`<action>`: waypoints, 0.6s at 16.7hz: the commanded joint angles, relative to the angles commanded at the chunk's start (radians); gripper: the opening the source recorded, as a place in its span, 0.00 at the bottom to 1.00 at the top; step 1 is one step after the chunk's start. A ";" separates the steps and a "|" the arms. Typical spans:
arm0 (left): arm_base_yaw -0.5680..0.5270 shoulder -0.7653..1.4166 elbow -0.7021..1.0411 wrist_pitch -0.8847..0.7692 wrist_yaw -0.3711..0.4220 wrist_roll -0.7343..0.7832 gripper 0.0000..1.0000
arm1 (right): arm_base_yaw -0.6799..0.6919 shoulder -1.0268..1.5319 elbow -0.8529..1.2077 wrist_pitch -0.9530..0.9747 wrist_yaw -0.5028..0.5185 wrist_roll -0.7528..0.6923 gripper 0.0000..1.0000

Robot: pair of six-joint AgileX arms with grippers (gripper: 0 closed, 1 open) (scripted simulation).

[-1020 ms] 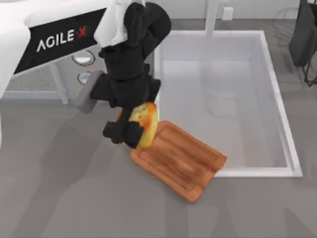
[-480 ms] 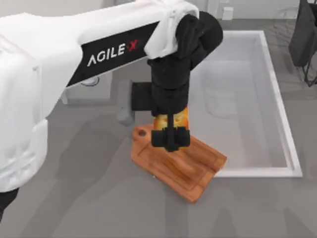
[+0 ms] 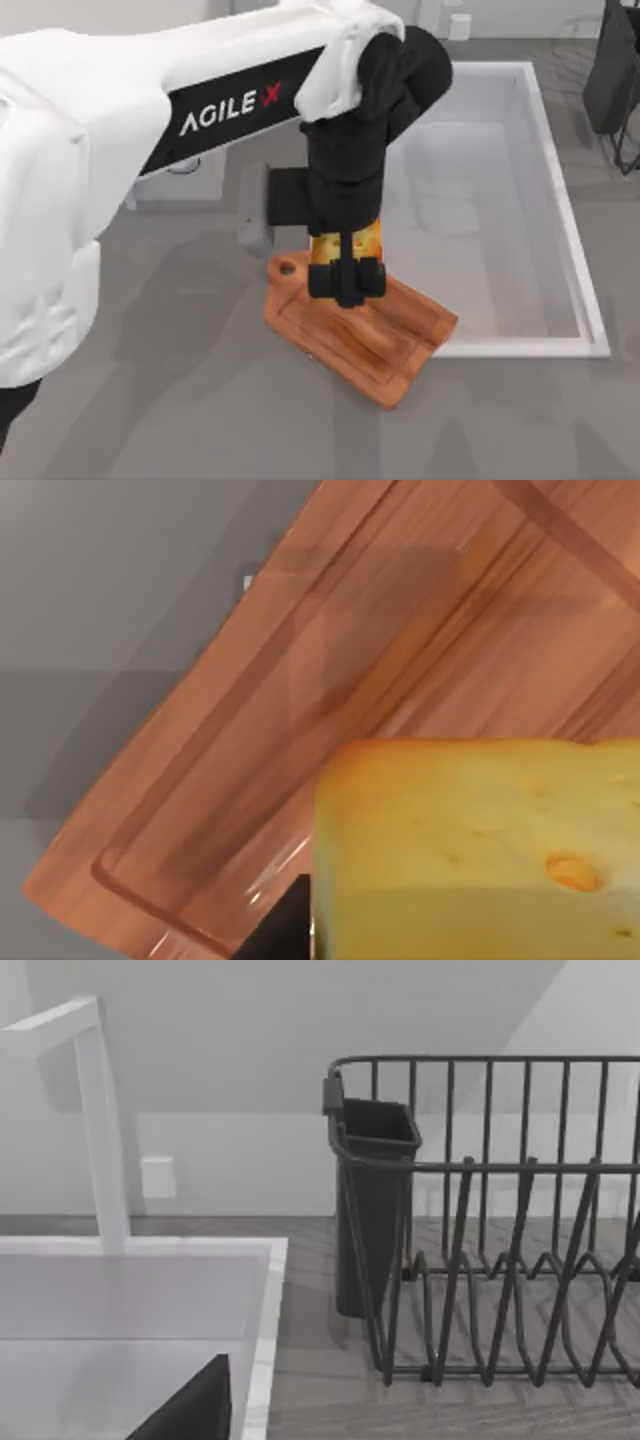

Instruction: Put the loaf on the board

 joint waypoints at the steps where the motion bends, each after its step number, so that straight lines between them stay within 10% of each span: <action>1: 0.000 0.003 -0.009 0.012 0.000 0.000 0.00 | 0.000 0.000 0.000 0.000 0.000 0.000 1.00; 10: -0.005 0.032 -0.100 0.134 -0.001 -0.002 0.00 | 0.000 0.000 0.000 0.000 0.000 0.000 1.00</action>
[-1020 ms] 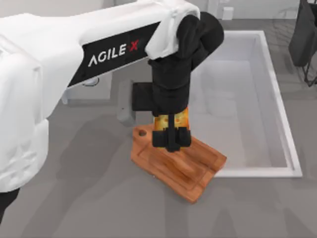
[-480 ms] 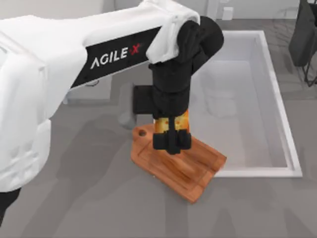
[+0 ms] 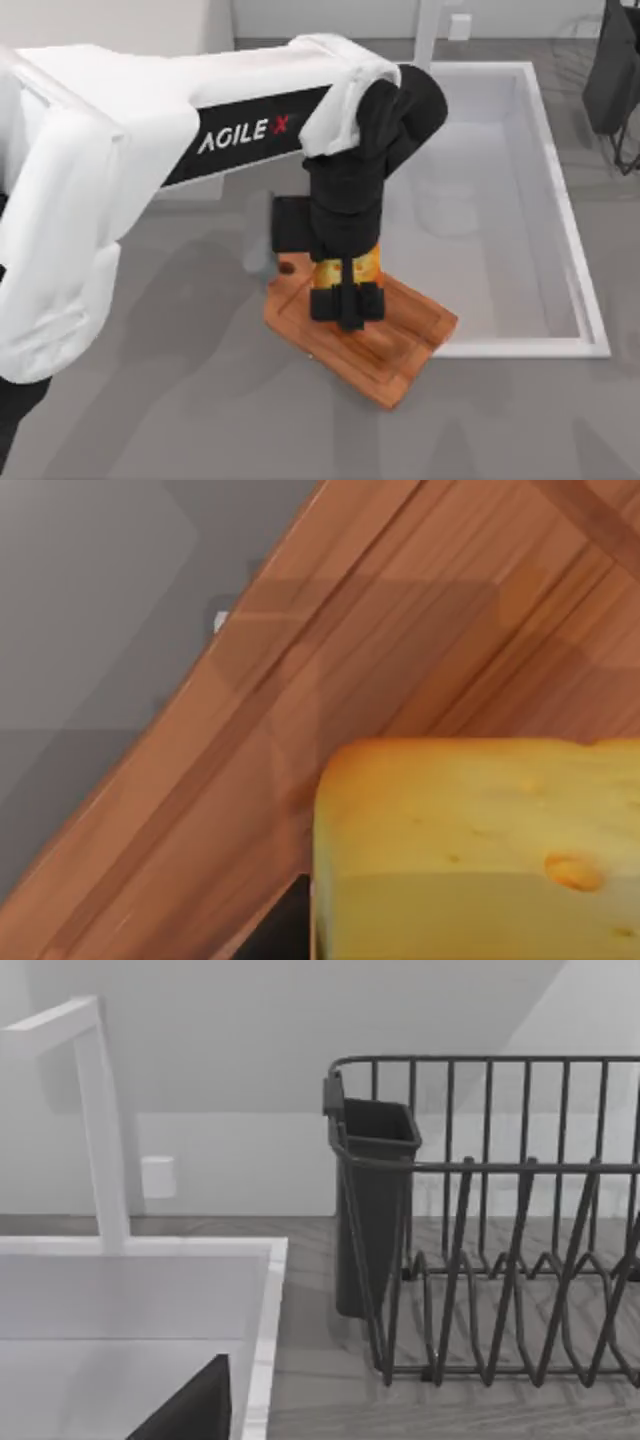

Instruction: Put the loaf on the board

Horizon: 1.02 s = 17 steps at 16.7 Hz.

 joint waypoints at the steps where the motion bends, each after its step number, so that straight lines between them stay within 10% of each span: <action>1: 0.000 0.004 -0.007 0.009 0.000 0.000 0.00 | 0.000 0.000 0.000 0.000 0.000 0.000 1.00; 5: -0.001 0.006 -0.009 0.011 0.000 0.000 0.00 | 0.000 0.000 0.000 0.000 0.000 0.000 1.00; 17: -0.001 0.006 -0.009 0.011 0.000 0.000 0.90 | 0.000 0.000 0.000 0.000 0.000 0.000 1.00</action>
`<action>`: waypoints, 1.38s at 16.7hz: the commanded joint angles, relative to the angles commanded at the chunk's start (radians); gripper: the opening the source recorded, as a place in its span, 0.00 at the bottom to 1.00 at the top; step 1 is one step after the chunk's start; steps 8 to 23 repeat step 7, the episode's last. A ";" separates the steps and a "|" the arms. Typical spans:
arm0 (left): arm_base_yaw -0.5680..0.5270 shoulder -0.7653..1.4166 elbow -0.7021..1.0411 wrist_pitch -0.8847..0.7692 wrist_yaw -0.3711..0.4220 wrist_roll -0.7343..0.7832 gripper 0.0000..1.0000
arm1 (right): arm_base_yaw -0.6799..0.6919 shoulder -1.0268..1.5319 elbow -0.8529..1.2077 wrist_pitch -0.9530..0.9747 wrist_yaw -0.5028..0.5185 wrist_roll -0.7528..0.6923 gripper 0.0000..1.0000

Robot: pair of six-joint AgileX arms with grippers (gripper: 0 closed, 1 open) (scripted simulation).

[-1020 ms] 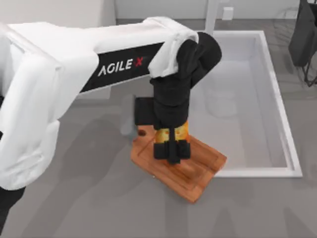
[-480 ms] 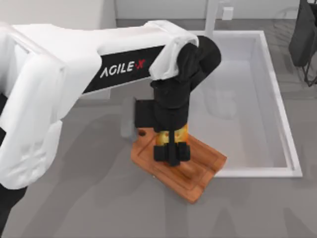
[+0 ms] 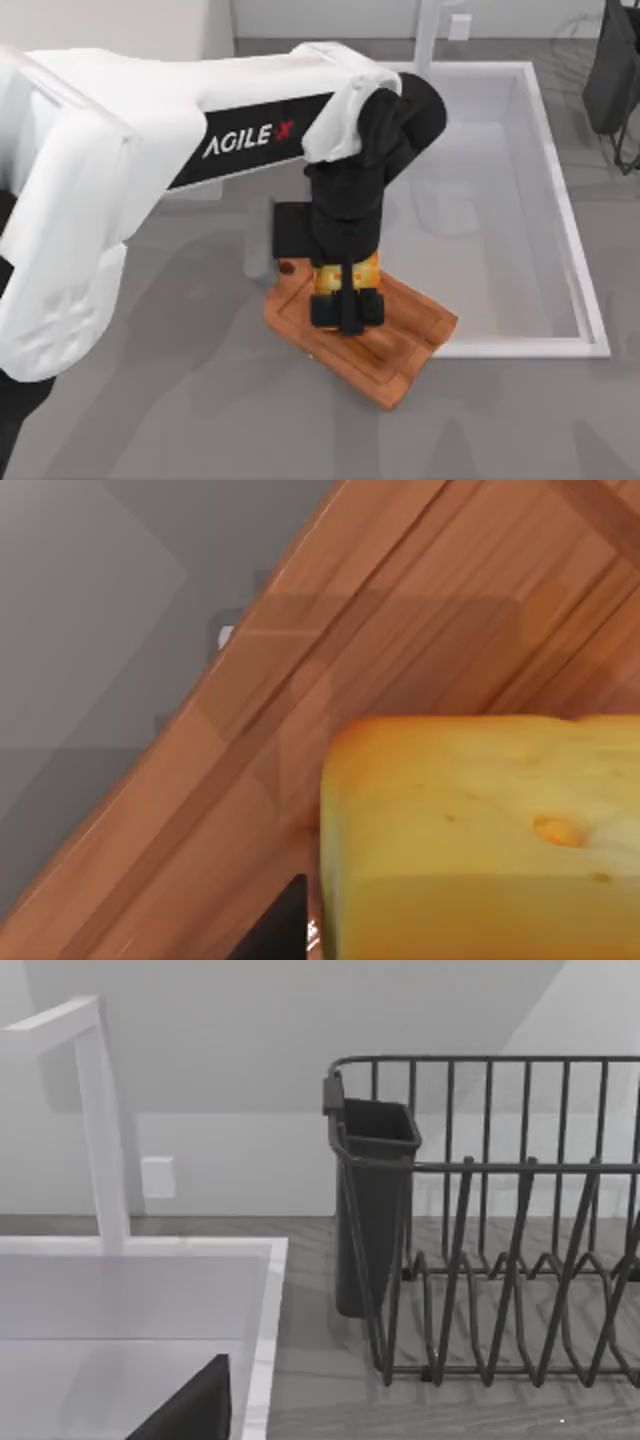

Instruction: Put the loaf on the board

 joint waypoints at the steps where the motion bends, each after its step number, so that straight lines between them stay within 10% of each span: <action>1: 0.000 0.000 0.000 0.000 0.000 0.000 0.98 | 0.000 0.000 0.000 0.000 0.000 0.000 1.00; 23: 0.000 0.000 0.000 0.000 0.000 0.000 1.00 | 0.000 0.000 0.000 0.000 0.000 0.000 1.00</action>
